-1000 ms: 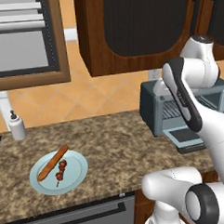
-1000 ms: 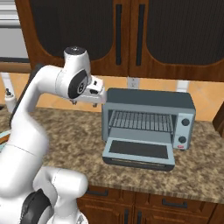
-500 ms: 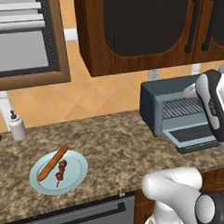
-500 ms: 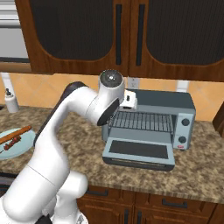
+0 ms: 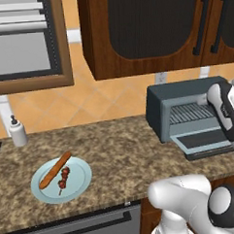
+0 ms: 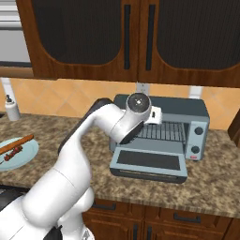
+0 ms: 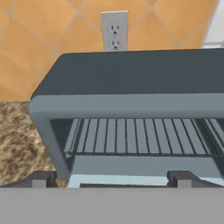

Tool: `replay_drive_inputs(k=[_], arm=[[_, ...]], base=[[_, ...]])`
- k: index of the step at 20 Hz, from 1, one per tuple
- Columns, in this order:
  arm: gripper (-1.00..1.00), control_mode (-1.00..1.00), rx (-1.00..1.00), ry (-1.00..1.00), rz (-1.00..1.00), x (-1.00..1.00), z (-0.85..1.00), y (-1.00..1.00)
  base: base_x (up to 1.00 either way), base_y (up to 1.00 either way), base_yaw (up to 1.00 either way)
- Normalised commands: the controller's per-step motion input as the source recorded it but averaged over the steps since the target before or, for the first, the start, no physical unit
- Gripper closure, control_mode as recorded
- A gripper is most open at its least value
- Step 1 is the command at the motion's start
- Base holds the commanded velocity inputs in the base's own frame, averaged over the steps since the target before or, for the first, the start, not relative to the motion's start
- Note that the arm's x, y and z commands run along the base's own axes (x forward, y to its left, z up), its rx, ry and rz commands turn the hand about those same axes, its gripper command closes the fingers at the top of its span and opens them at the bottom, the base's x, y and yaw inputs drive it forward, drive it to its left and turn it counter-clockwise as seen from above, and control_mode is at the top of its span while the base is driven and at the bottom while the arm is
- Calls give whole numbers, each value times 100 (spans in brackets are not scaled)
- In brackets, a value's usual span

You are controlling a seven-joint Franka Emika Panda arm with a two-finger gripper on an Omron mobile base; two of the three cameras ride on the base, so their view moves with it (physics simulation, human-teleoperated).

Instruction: Pick up the kebab skewer and baguette bread, and place them inside the toaster oven. Close the toaster oven door and start by setting the timer.

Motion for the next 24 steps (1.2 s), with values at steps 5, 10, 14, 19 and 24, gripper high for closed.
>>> replay_drive_inputs(k=[5, 10, 14, 19, 24], arm=[[-100, -100, 1, -10, -2, 2, -79, -25], [-100, -100, 0, -5, 0, 13, -57, -21], [-100, -100, 0, -2, 0, 42, -6, -17], [-100, -100, 0, 0, 0, 45, -7, -20], [-100, -100, 0, -2, 0, 24, -28, -22]], base=[[0, 0, 0], [0, 0, 0], [0, 0, 0], [0, 0, 0], [0, 0, 0]])
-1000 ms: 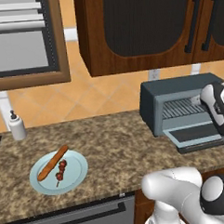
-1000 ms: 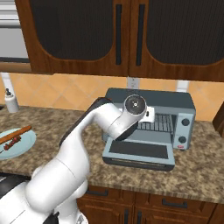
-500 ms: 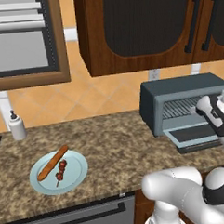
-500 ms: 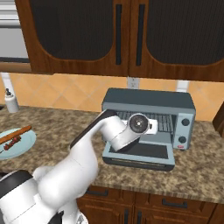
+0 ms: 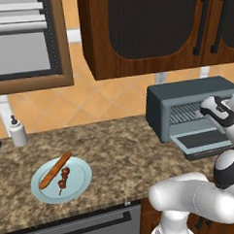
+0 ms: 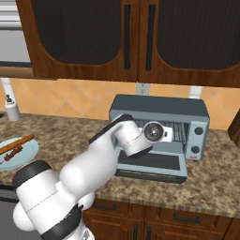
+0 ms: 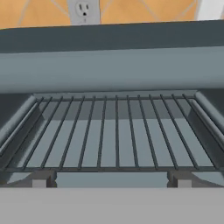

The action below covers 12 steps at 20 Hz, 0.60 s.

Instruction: Pick up the kebab skewer and baguette bread, and place them inside the toaster oven. Close the toaster oven door and start by setting the timer.

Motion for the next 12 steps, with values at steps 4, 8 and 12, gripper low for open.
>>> replay_drive_inputs(k=[4, 8, 12], arm=[[-100, -100, 0, -5, 0, 2, -44, -6], [-100, -100, 0, 0, -1, 22, 0, 0], [-100, -100, 0, 0, 0, 30, 0, 0]], base=[[0, 0, 0], [0, 0, 0], [0, 0, 0]])
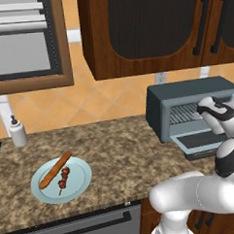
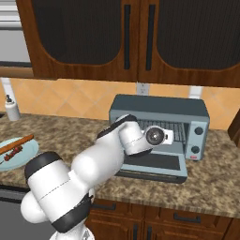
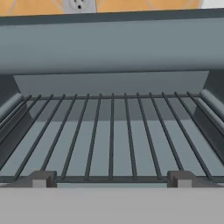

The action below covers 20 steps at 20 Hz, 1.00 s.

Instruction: Pick up the kebab skewer and baguette bread, and place them inside the toaster oven. Close the toaster oven door and start by setting the timer.

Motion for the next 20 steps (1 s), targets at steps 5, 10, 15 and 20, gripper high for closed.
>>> replay_drive_inputs(k=[5, 10, 15, 20], arm=[[-100, -100, 0, -1, 0, 15, -10, 0], [-100, -100, 0, 0, 0, 16, -11, 0], [-100, -100, 0, 0, 0, 33, -1, 0], [-100, -100, 0, 0, 0, 10, -31, 0]], base=[[0, 0, 0], [0, 0, 0], [0, 0, 0], [0, 0, 0]])
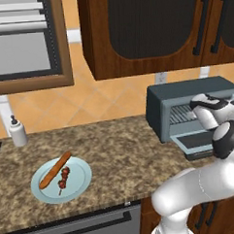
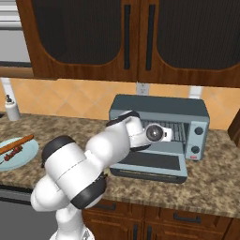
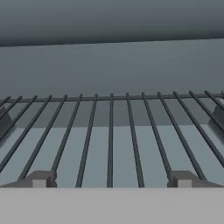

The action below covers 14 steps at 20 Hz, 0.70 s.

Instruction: Pick up the kebab skewer and baguette bread, and place them inside the toaster oven. Close the toaster oven door and start by setting the timer.

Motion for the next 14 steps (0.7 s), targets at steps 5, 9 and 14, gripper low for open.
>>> replay_drive_inputs(k=[5, 9, 14], arm=[[-100, -100, 0, 0, 0, 10, -11, 0], [-100, -100, 0, 0, 0, 14, -4, 0], [-100, -100, 0, 5, 0, -1, -55, 0]], base=[[0, 0, 0], [0, 0, 0], [0, 0, 0]])
